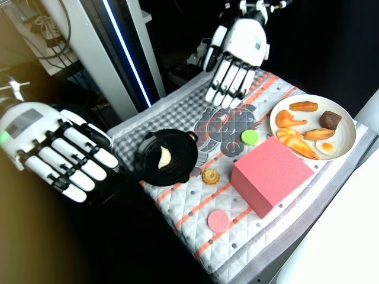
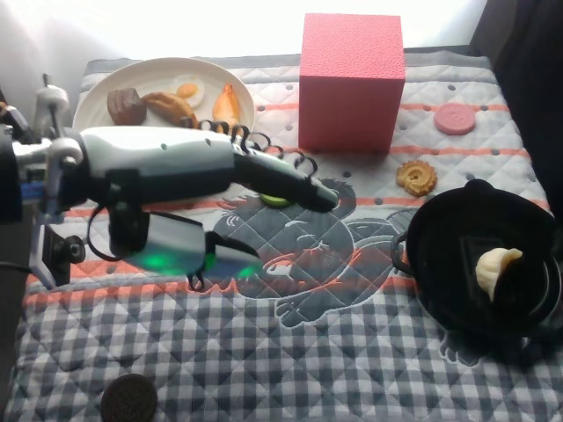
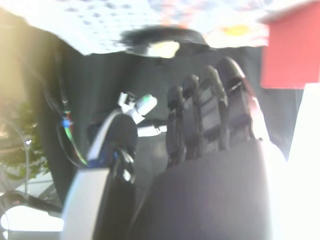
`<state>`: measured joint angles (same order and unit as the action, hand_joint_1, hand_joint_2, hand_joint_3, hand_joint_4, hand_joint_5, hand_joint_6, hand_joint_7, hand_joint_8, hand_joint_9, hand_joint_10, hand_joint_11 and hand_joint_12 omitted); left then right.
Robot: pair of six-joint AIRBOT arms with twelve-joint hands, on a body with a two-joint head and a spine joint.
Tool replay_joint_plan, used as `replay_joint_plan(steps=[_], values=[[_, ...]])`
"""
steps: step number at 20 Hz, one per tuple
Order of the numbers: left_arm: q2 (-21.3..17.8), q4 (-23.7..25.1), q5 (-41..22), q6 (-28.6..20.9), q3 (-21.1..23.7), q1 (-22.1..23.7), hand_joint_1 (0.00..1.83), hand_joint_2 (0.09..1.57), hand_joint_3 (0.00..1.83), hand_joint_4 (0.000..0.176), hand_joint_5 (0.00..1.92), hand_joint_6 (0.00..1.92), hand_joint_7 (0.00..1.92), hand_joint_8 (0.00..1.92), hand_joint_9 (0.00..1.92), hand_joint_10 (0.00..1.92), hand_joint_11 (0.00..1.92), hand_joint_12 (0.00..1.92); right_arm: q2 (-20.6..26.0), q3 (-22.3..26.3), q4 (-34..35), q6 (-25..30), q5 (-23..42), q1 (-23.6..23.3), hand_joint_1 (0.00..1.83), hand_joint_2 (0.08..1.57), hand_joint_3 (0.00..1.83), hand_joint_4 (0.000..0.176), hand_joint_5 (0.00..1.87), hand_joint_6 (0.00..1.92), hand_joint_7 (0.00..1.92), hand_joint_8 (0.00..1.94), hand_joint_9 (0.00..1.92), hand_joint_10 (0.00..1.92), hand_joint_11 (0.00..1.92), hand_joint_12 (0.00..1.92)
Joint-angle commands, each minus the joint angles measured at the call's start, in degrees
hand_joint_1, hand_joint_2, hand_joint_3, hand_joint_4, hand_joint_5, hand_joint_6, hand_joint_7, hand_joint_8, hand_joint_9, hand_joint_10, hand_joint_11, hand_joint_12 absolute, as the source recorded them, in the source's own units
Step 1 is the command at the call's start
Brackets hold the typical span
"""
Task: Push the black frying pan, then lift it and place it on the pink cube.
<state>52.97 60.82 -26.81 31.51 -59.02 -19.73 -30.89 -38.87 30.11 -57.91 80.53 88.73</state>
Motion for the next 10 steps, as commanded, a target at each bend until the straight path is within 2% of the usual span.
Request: replay_joint_plan(steps=[1,2,3,4,5,6,7,8,9,10], values=[[-0.8,-4.8,-4.2,1.6,0.4,0.0,0.89,1.34,0.00,0.000,0.35,0.00,0.28,0.00,0.27,0.00,0.00,0.70,0.7,-0.5,0.4,0.1,5.5,-0.4,0.67,1.09,0.00,0.000,0.00,0.00,0.00,0.00,0.03,0.01,0.00,0.99],[-1.2,-7.2,-4.5,3.6,0.5,-0.4,0.80,1.37,0.01,0.000,0.32,0.00,0.27,0.00,0.24,0.00,0.00,0.62,1.0,-0.5,0.1,0.1,4.7,-0.4,0.65,1.08,0.00,0.005,0.00,0.00,0.00,0.00,0.04,0.01,0.00,1.08],[-1.5,-8.7,-4.7,4.9,0.6,-0.7,0.56,1.36,0.01,0.000,0.22,0.00,0.20,0.00,0.17,0.00,0.00,0.38,1.2,-0.6,0.0,0.1,4.0,-0.4,0.68,1.08,0.00,0.000,0.00,0.00,0.00,0.00,0.07,0.02,0.00,1.18],[-1.8,-11.5,-5.3,7.2,0.7,-1.2,0.51,1.34,0.00,0.000,0.22,0.00,0.20,0.00,0.17,0.01,0.00,0.40,1.7,-0.6,-0.3,0.1,2.7,-0.4,0.71,1.07,0.00,0.000,0.00,0.00,0.01,0.00,0.10,0.04,0.00,1.32],[-2.2,-14.0,-5.9,8.9,0.8,-1.6,0.51,1.34,0.00,0.012,0.21,0.01,0.19,0.01,0.17,0.00,0.00,0.62,2.1,-0.6,-0.7,0.1,1.6,-0.4,0.71,1.06,0.00,0.000,0.00,0.00,0.01,0.00,0.11,0.04,0.00,1.34],[-2.6,-16.1,-6.4,10.8,0.9,-1.9,0.55,1.34,0.00,0.010,0.22,0.01,0.19,0.00,0.16,0.00,0.00,0.72,2.7,-0.6,-1.2,0.1,0.3,-0.4,0.70,1.06,0.00,0.000,0.00,0.00,0.00,0.00,0.09,0.03,0.00,1.25],[-3.2,-18.7,-7.0,13.1,1.1,-2.3,0.53,1.36,0.00,0.000,0.20,0.00,0.17,0.00,0.14,0.00,0.00,0.65,3.4,-0.6,-1.8,0.1,-2.0,-0.4,0.69,1.07,0.00,0.000,0.00,0.00,0.00,0.00,0.08,0.02,0.00,1.18],[-3.5,-20.2,-7.4,14.3,1.2,-2.4,0.51,1.37,0.00,0.000,0.17,0.00,0.14,0.00,0.09,0.00,0.00,0.48,3.9,-0.7,-2.3,0.1,-4.0,-0.4,0.70,1.07,0.00,0.000,0.00,0.00,0.00,0.00,0.02,0.01,0.00,0.79],[-3.8,-21.6,-7.8,15.4,1.3,-2.4,0.51,1.37,0.00,0.001,0.18,0.00,0.14,0.00,0.10,0.01,0.00,0.41,4.1,-0.9,-2.8,0.1,-6.0,-0.4,0.74,1.07,0.00,0.000,0.00,0.00,0.00,0.00,0.01,0.01,0.00,0.54],[-4.0,-22.5,-8.1,16.3,1.3,-2.4,0.52,1.38,0.00,0.012,0.18,0.00,0.16,0.00,0.12,0.01,0.00,0.30,4.2,-1.1,-2.9,0.1,-7.4,-0.4,0.75,1.07,0.00,0.000,0.00,0.00,0.00,0.00,0.01,0.00,0.00,0.45]])
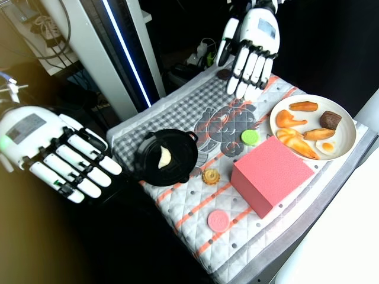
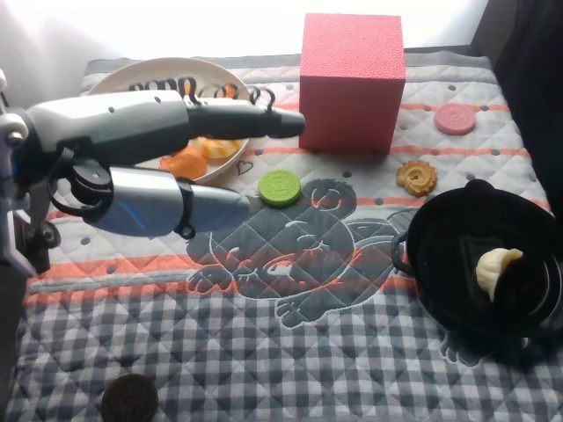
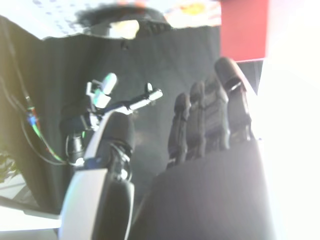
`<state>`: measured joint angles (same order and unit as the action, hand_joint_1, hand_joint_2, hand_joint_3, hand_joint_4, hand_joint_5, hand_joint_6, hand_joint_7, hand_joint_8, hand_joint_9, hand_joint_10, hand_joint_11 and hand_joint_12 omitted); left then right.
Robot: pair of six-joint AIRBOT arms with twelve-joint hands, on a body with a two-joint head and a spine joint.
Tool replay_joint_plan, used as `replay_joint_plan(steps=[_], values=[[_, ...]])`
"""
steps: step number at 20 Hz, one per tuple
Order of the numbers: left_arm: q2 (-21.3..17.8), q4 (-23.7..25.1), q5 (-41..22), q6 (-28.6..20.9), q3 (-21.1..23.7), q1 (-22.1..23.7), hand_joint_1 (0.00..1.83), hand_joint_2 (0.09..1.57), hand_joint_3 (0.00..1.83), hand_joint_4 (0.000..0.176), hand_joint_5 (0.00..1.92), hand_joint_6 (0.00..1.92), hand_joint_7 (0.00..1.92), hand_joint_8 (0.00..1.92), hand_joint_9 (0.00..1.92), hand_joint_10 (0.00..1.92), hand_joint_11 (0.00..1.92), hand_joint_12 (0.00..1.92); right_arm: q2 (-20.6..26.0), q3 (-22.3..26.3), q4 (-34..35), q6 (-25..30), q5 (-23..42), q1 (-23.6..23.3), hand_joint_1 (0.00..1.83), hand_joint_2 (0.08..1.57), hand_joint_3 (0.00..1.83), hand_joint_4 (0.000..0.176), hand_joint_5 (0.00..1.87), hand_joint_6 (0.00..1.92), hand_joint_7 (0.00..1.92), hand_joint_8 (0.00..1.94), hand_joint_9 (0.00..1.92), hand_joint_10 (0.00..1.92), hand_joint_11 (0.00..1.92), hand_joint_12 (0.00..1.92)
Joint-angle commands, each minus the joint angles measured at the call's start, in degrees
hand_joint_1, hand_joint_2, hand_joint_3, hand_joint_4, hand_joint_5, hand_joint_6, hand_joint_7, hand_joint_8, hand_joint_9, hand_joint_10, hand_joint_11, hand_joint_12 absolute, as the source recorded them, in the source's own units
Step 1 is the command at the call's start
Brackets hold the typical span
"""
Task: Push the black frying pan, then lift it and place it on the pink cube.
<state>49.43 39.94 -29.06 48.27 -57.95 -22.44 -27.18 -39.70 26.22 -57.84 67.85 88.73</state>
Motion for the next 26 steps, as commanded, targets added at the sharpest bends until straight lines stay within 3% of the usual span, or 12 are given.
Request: replay_joint_plan(steps=[1,2,3,5,7,9,11,15,19,22,24,26], values=[[-0.5,-3.0,-6.2,0.7,0.3,0.3,0.49,1.41,0.01,0.016,0.17,0.00,0.18,0.01,0.13,0.01,0.00,0.19,0.5,-0.8,0.8,0.1,3.1,-0.4,0.77,1.07,0.00,0.000,0.00,0.00,0.00,0.00,0.01,0.00,0.00,0.38],[-0.6,-3.6,-6.4,1.1,0.3,0.3,0.44,1.44,0.01,0.022,0.19,0.00,0.22,0.01,0.15,0.01,0.00,0.11,0.4,-1.0,0.9,0.1,2.4,-0.4,0.77,1.07,0.00,0.000,0.00,0.00,0.00,0.00,0.01,0.00,0.00,0.46],[-0.7,-4.9,-6.8,2.0,0.3,0.2,0.43,1.44,0.01,0.038,0.19,0.01,0.23,0.01,0.17,0.02,0.00,0.10,0.3,-1.5,0.9,0.1,0.8,-0.4,0.76,1.07,0.00,0.000,0.00,0.00,0.00,0.00,0.00,0.00,0.00,0.38],[-0.9,-7.2,-7.7,3.8,0.3,-0.1,0.53,1.41,0.00,0.051,0.21,0.00,0.24,0.00,0.19,0.01,0.00,0.30,-0.4,-2.5,0.9,0.1,-1.9,-0.4,0.79,1.06,0.00,0.000,0.00,0.00,0.00,0.00,0.00,0.00,0.00,0.27],[-0.9,-8.6,-8.4,4.9,0.3,-0.2,0.56,1.38,0.00,0.047,0.23,0.01,0.26,0.00,0.23,0.02,0.00,0.58,-1.1,-3.3,1.0,0.1,-3.7,-0.5,0.79,1.05,0.00,0.000,0.00,0.00,0.00,0.00,0.00,0.00,0.00,0.30],[-0.9,-9.7,-9.1,5.6,0.3,-0.3,0.58,1.36,0.00,0.039,0.26,0.02,0.26,0.00,0.25,0.02,0.00,0.62,-1.8,-3.9,1.1,0.1,-5.0,-0.5,0.76,1.06,0.00,0.000,0.00,0.00,0.00,0.00,0.00,0.00,0.00,0.24],[-0.9,-10.5,-9.5,6.2,0.3,-0.3,0.55,1.38,0.00,0.033,0.24,0.00,0.23,0.00,0.22,0.00,0.00,0.52,-2.4,-4.6,1.2,0.1,-5.8,-0.6,0.73,1.06,0.00,0.000,0.00,0.00,0.00,0.00,0.00,0.00,0.00,0.23],[-0.9,-12.0,-10.1,7.0,0.3,-0.6,0.57,1.38,0.00,0.012,0.28,0.01,0.24,0.00,0.23,0.01,0.00,0.66,-4.5,-6.7,0.9,0.1,-10.1,-3.2,0.70,1.04,0.00,0.000,0.00,0.00,0.00,0.00,0.02,0.01,0.00,0.69],[-0.9,-12.6,-10.4,7.2,0.3,-1.0,0.60,1.38,0.00,0.012,0.29,0.01,0.25,0.00,0.24,0.00,0.00,0.62,-6.4,-8.6,-0.5,0.0,-13.9,-6.6,0.68,1.04,0.00,0.000,0.00,0.00,0.00,0.00,0.02,0.00,0.00,1.01],[-1.0,-13.3,-10.5,7.4,0.3,-1.2,0.49,1.41,0.01,0.005,0.28,0.00,0.26,0.00,0.25,0.01,0.00,0.61,-8.0,-9.8,-0.9,-0.2,-15.8,-8.5,0.68,1.04,0.00,0.000,0.00,0.00,0.01,0.00,0.04,0.01,0.00,0.93],[-1.1,-13.9,-11.1,7.7,0.3,-1.6,0.48,1.42,0.01,0.002,0.27,0.00,0.25,0.00,0.23,0.00,0.00,0.48,-9.3,-10.7,-1.2,-1.3,-18.3,-10.7,0.69,1.05,0.00,0.000,0.00,0.00,0.00,0.00,0.03,0.00,0.00,0.92],[-1.2,-14.2,-11.3,7.7,0.3,-2.0,0.48,1.43,0.01,0.000,0.26,0.00,0.24,0.00,0.23,0.00,0.00,0.40,-10.5,-11.5,-1.4,-2.9,-20.9,-12.8,0.71,1.05,0.00,0.000,0.00,0.00,0.00,0.00,0.02,0.00,0.00,0.65]])
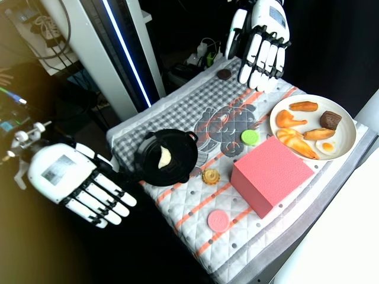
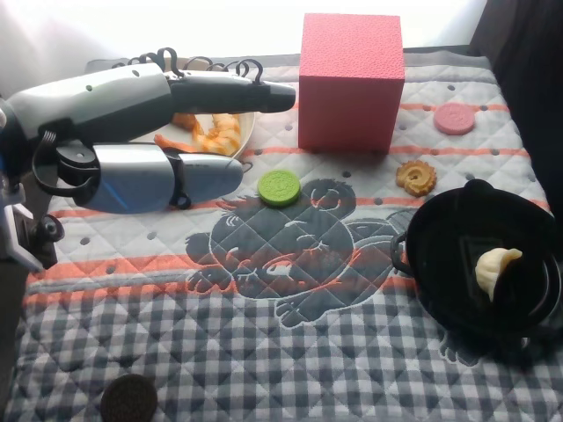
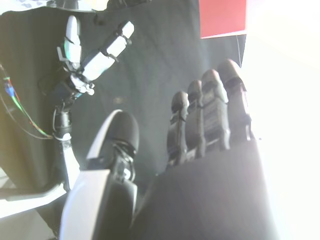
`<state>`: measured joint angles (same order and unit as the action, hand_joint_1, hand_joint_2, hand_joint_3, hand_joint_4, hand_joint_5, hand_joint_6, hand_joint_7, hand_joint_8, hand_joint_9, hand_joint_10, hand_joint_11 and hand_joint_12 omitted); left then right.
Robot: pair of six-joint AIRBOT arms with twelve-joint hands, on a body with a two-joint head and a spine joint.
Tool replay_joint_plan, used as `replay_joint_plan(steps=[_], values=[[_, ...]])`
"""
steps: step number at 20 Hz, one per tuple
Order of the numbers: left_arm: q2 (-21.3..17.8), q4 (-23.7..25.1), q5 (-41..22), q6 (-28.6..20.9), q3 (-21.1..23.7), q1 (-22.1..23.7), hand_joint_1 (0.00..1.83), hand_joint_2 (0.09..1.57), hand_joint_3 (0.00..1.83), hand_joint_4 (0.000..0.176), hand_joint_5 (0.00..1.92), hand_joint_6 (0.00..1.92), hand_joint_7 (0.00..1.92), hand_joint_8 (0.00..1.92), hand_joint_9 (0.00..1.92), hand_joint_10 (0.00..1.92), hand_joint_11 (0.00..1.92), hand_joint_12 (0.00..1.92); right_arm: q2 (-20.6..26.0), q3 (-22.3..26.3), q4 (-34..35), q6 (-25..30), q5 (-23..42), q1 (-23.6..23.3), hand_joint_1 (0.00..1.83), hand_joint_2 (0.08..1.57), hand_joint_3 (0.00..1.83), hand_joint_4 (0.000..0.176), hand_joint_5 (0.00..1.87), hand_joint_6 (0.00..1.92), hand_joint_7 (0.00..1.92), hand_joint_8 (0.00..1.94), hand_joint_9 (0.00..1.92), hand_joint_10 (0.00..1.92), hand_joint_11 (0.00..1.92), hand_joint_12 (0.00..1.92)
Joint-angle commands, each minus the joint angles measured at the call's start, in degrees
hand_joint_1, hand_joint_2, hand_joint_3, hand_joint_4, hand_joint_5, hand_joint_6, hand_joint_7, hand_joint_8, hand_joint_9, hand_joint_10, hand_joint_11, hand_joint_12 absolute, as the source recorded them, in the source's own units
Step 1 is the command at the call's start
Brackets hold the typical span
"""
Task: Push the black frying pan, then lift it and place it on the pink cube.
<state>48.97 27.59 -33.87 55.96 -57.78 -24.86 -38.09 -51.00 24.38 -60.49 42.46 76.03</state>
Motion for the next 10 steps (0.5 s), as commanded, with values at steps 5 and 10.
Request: replay_joint_plan(steps=[5,10], values=[[-1.1,-3.0,-7.3,0.3,0.1,-0.2,0.51,1.41,0.00,0.000,0.27,0.00,0.26,0.00,0.26,0.01,0.00,0.59,-2.8,-2.4,-0.2,-2.7,-0.8,-4.4,0.69,1.07,0.00,0.000,0.00,0.00,0.00,0.00,0.04,0.01,0.00,0.89],[-1.1,-3.5,-7.6,0.3,0.1,-0.6,0.50,1.41,0.00,0.000,0.29,0.01,0.27,0.00,0.26,0.00,0.00,0.64,-4.9,-4.0,-0.1,-3.0,-2.7,-5.6,0.70,1.07,0.00,0.000,0.00,0.00,0.02,0.01,0.05,0.01,0.00,0.78]])
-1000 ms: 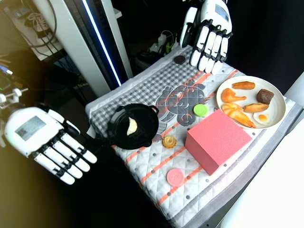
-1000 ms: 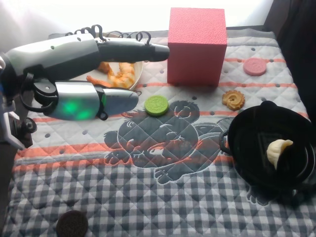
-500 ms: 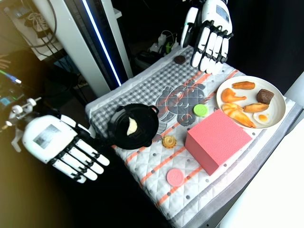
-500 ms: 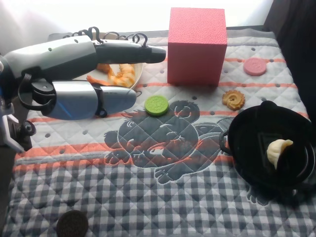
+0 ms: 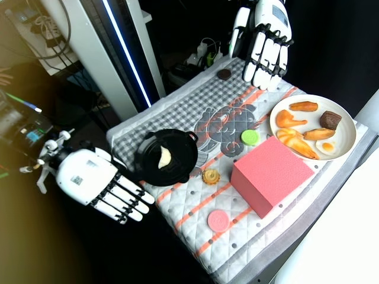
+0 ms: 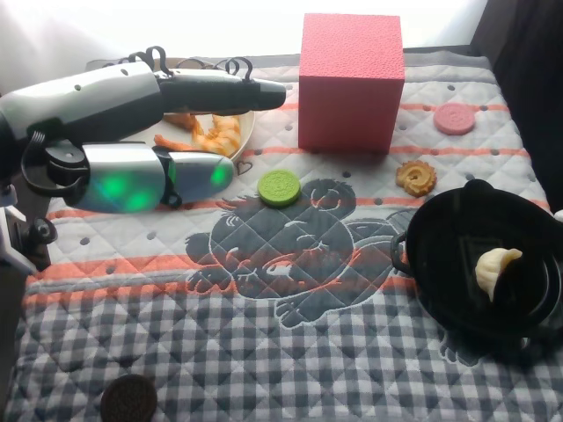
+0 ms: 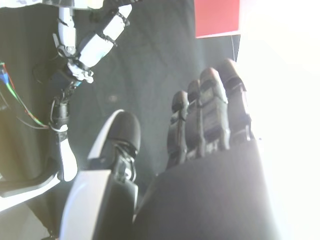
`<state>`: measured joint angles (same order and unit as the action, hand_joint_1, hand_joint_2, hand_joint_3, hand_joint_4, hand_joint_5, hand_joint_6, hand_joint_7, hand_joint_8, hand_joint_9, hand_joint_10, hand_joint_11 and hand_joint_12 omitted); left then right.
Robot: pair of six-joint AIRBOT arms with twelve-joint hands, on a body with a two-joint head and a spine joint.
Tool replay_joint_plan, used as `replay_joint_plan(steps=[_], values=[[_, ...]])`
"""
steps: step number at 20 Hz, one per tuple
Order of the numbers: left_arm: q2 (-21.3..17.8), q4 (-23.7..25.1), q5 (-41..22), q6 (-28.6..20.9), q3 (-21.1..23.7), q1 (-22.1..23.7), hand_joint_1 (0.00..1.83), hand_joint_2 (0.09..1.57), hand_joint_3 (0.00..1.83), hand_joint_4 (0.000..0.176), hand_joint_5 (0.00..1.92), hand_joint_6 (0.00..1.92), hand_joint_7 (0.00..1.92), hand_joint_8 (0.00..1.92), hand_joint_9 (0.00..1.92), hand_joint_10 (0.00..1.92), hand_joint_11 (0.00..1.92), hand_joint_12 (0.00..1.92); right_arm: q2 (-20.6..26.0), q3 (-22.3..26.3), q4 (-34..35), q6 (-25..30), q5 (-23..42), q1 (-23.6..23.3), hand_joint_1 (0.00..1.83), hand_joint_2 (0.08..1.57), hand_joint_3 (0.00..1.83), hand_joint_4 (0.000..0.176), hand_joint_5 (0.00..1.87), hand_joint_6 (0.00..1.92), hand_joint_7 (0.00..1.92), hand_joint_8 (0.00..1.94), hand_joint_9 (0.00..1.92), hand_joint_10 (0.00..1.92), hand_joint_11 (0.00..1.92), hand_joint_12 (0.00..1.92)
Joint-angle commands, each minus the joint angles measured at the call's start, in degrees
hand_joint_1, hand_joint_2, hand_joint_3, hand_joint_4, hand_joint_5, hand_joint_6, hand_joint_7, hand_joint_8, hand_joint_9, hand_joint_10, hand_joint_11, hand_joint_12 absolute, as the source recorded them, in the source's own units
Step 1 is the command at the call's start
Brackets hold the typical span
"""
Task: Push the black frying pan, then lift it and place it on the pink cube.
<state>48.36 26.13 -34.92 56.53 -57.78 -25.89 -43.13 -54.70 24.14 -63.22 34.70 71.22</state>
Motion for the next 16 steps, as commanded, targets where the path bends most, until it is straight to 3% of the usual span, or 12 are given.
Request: replay_joint_plan(steps=[1,4,5,6,7,8,9,10,11,13,14,16], values=[[-0.5,-2.1,-6.7,-0.3,0.1,0.3,0.52,1.41,0.00,0.000,0.29,0.01,0.26,0.00,0.24,0.01,0.00,0.56,-0.3,-0.7,0.1,-0.3,4.4,-1.1,0.68,1.08,0.00,0.000,0.00,0.00,0.01,0.00,0.05,0.01,0.00,0.89],[-0.6,-2.5,-7.1,-0.2,0.1,0.0,0.54,1.41,0.00,0.000,0.28,0.01,0.25,0.00,0.22,0.00,0.00,0.42,-1.4,-1.6,0.1,-0.3,3.1,-1.9,0.73,1.07,0.00,0.000,0.10,0.03,0.12,0.01,0.12,0.03,0.00,1.01],[-0.6,-2.6,-7.2,-0.2,0.1,-0.1,0.56,1.40,0.00,0.000,0.28,0.00,0.24,0.00,0.21,0.00,0.00,0.38,-1.6,-1.7,0.1,-0.4,3.0,-1.9,0.78,1.09,0.00,0.000,0.25,0.10,0.30,0.07,0.25,0.10,0.00,1.14],[-0.6,-2.7,-7.2,-0.2,0.1,-0.1,0.56,1.40,0.00,0.000,0.29,0.01,0.25,0.00,0.23,0.01,0.00,0.44,-1.8,-1.9,0.1,-0.4,3.0,-2.0,0.83,1.11,0.00,0.000,0.32,0.50,0.51,0.29,0.34,0.70,0.00,1.49],[-0.6,-2.8,-7.2,-0.1,0.1,-0.1,0.55,1.40,0.00,0.000,0.29,0.01,0.26,0.01,0.23,0.01,0.00,0.46,-1.9,-2.0,0.1,-0.4,3.0,-2.1,0.86,1.12,0.00,0.000,0.29,0.96,0.56,0.67,0.43,1.15,0.12,1.81],[-0.6,-3.0,-7.3,0.1,0.1,-0.3,0.55,1.40,0.00,0.000,0.29,0.01,0.26,0.00,0.23,0.01,0.00,0.47,-2.3,-2.3,0.1,-0.6,2.7,-2.6,0.95,1.25,0.02,0.000,0.58,1.40,0.78,1.39,0.86,1.67,0.85,1.90],[-0.6,-3.5,-7.5,0.2,0.1,-0.6,0.55,1.41,0.00,0.000,0.29,0.01,0.26,0.00,0.23,0.00,0.00,0.47,-2.8,-2.5,0.1,-1.4,2.3,-3.3,0.98,1.29,0.03,0.000,0.63,1.55,1.01,1.83,1.20,1.87,1.30,1.92],[-0.6,-3.7,-7.6,0.3,0.1,-0.9,0.58,1.40,0.00,0.000,0.29,0.01,0.26,0.00,0.23,0.01,0.00,0.49,-3.1,-2.7,0.1,-2.0,1.9,-3.8,1.01,1.21,0.23,0.000,0.62,1.63,1.01,1.92,1.22,1.91,1.33,1.92],[-0.6,-3.8,-7.7,0.3,0.1,-1.1,0.58,1.40,0.00,0.000,0.29,0.00,0.27,0.00,0.24,0.01,0.00,0.52,-3.5,-2.8,0.1,-2.9,1.3,-4.5,1.27,1.16,0.24,0.000,0.98,1.86,1.19,1.94,1.33,1.92,1.46,1.92],[-0.7,-4.3,-8.0,0.4,0.1,-1.4,0.61,1.39,0.00,0.000,0.29,0.00,0.27,0.00,0.24,0.01,0.00,0.49,-4.2,-3.1,0.1,-4.0,0.9,-5.2,1.47,1.01,0.48,0.000,1.27,1.92,1.40,1.94,1.48,1.92,1.59,1.92],[-0.7,-4.5,-8.1,0.4,0.1,-1.5,0.63,1.39,0.00,0.001,0.29,0.00,0.27,0.00,0.25,0.01,0.00,0.54,-4.4,-3.3,0.1,-4.0,0.9,-5.5,1.46,1.03,0.46,0.000,1.33,1.92,1.47,1.94,1.54,1.92,1.64,1.92],[-0.8,-4.9,-8.2,0.6,0.1,-1.8,0.64,1.37,0.00,0.005,0.29,0.00,0.27,0.00,0.25,0.00,0.00,0.56,-4.8,-3.6,0.1,-4.2,0.9,-6.0,1.44,1.18,0.19,0.000,1.32,1.92,1.51,1.94,1.59,1.92,1.66,1.92]])
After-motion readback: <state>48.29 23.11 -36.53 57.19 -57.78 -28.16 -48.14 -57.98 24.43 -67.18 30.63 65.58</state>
